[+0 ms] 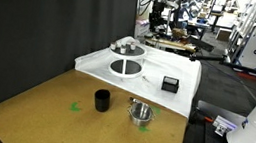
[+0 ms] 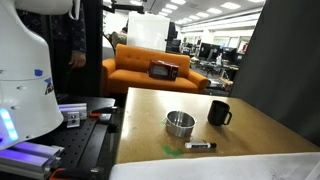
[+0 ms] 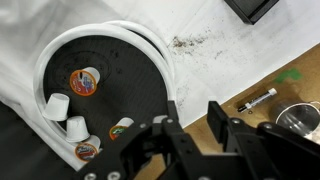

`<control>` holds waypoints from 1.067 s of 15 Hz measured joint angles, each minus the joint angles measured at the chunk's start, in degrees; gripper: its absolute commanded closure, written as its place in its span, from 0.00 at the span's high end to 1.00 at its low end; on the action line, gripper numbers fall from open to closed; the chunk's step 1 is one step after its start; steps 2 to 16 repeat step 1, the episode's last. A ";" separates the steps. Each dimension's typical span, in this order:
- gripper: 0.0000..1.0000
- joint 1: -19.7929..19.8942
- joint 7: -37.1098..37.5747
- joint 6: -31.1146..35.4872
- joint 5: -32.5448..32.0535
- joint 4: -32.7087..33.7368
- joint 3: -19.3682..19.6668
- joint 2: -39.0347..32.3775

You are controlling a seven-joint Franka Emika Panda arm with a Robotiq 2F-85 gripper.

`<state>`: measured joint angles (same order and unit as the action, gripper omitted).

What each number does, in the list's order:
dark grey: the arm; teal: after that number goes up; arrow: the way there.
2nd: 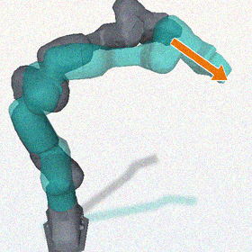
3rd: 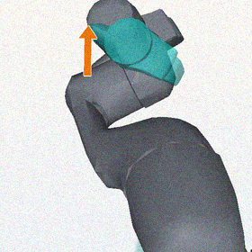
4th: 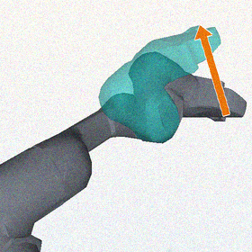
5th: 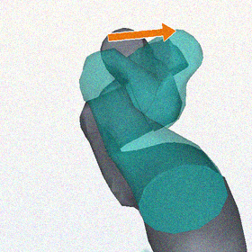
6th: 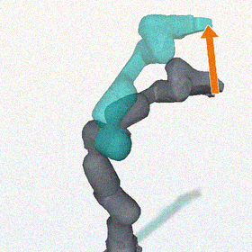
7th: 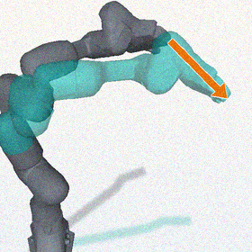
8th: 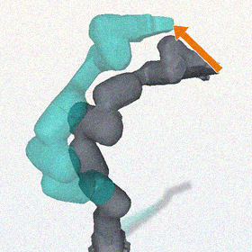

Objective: Turn the circular rack anti clockwise

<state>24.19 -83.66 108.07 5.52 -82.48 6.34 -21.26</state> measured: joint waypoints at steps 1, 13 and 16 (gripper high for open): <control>0.38 0.00 0.00 0.00 0.00 -0.02 0.01 0.00; 0.38 0.00 0.00 0.00 0.00 -0.02 0.01 0.00; 0.38 0.00 0.00 0.00 0.00 -0.02 0.01 0.00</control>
